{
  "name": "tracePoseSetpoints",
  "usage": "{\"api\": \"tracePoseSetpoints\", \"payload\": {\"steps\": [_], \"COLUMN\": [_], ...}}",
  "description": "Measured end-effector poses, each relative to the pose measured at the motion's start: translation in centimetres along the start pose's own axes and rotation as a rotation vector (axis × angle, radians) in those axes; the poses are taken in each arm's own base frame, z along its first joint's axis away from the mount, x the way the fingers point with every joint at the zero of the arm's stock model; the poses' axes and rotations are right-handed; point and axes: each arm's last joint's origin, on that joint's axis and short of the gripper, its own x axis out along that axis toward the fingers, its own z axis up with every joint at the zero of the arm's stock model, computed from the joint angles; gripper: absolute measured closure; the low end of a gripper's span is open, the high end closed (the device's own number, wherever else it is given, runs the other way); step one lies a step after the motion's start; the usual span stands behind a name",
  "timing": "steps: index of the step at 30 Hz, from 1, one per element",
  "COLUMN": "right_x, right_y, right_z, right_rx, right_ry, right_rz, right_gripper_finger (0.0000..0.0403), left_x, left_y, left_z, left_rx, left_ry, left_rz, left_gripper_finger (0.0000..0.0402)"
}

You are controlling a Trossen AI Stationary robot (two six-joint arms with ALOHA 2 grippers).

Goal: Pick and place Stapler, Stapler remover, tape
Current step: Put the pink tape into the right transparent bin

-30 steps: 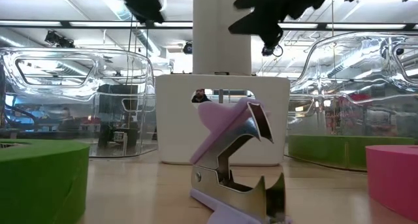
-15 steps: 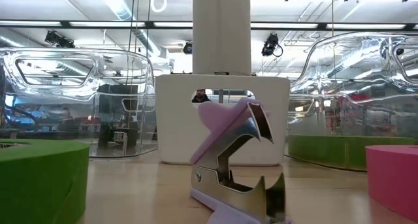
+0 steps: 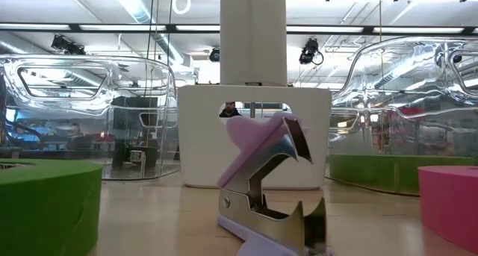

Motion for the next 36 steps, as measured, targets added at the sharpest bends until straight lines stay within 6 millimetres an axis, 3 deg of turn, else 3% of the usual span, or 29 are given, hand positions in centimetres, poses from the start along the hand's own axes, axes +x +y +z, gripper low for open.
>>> {"api": "tracePoseSetpoints", "payload": {"steps": [7, 17, 24, 36], "right_x": [0.8, 0.8, 1.3, 2.7], "right_y": [0.8, -1.7, -2.8, -3.6], "right_z": [-2.1, -3.1, -2.7, -5.5], "right_rx": [0.057, 0.102, 0.116, 0.206], "right_ry": [0.063, 0.161, 0.217, 0.320], "right_rz": [-0.034, -0.254, -0.259, -0.256], "right_gripper_finger": [0.0191, 0.0191, 0.0191, 0.0191], "left_x": [0.0, 0.0, 0.0, 0.0], "left_y": [0.1, 0.2, 0.4, 0.5], "left_z": [0.0, -0.4, -0.8, -1.0], "left_rx": [-0.095, -0.128, -0.119, -0.165], "left_ry": [-0.007, 0.025, 0.060, 0.070], "left_rz": [0.029, 0.047, 0.099, 0.106], "left_gripper_finger": [0.0383, 0.0383, 0.0383, 0.0383]}}
